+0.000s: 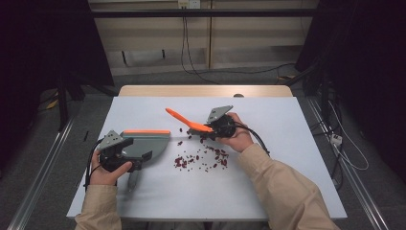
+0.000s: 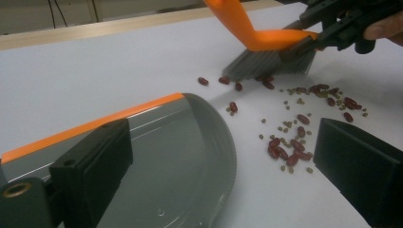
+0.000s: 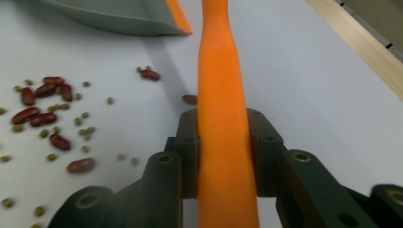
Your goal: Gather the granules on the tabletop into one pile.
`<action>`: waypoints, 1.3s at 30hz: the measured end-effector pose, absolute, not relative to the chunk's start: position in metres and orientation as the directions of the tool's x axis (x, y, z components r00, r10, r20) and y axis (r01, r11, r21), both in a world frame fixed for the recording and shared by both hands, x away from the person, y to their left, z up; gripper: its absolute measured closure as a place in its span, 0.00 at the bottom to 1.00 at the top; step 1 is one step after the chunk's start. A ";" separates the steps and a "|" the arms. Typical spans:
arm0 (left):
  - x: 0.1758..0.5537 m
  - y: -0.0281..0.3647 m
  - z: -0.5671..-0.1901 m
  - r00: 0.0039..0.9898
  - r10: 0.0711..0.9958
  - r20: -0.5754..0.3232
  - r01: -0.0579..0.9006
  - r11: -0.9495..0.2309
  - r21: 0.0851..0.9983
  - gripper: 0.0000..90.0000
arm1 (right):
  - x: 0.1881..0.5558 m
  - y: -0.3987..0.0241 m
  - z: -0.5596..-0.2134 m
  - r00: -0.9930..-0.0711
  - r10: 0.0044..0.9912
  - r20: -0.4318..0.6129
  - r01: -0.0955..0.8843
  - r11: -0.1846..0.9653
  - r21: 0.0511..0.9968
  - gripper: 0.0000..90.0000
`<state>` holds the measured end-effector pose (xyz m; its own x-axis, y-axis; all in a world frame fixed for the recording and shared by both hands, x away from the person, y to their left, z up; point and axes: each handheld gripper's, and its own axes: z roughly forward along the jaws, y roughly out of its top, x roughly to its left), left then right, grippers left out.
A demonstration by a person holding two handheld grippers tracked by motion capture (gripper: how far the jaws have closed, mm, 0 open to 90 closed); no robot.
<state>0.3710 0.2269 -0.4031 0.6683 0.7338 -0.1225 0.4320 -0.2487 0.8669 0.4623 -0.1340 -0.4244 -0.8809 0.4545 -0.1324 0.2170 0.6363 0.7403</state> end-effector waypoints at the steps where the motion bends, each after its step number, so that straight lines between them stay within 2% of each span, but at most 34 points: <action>1: 0.371 0.227 -0.403 0.669 0.734 -0.120 0.432 -0.251 0.866 0.06 | 0.459 -0.135 -0.424 -0.883 0.450 -0.132 0.215 0.640 0.738 0.78; 14: 0.371 0.226 -0.402 0.671 0.733 -0.117 0.428 -0.253 0.868 0.06 | 0.432 -0.138 -0.421 -0.909 0.403 -0.104 0.203 0.648 0.734 0.79; 18: 0.371 0.225 -0.402 0.669 0.734 -0.116 0.427 -0.252 0.868 0.06 | 0.431 -0.141 -0.416 -0.900 0.423 -0.102 0.205 0.619 0.758 0.79; 28: 0.373 0.223 -0.403 0.675 0.728 -0.117 0.427 -0.257 0.867 0.06 | 0.471 -0.121 -0.408 -0.863 0.495 -0.097 0.219 0.541 0.812 0.79; 35: 0.372 0.224 -0.402 0.678 0.725 -0.121 0.425 -0.252 0.869 0.06 | 0.504 -0.093 -0.416 -0.843 0.518 -0.144 0.213 0.567 0.796 0.79; 39: 0.372 0.227 -0.402 0.676 0.727 -0.119 0.423 -0.251 0.871 0.06 | 0.512 -0.082 -0.426 -0.864 0.489 -0.118 0.234 0.598 0.766 0.79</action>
<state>0.3717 0.2266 -0.4016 0.6758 0.7275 -0.1186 0.4228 -0.2508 0.8708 0.5124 -0.0824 -0.4257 -0.8639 0.4895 -0.1183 0.2340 0.5983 0.7663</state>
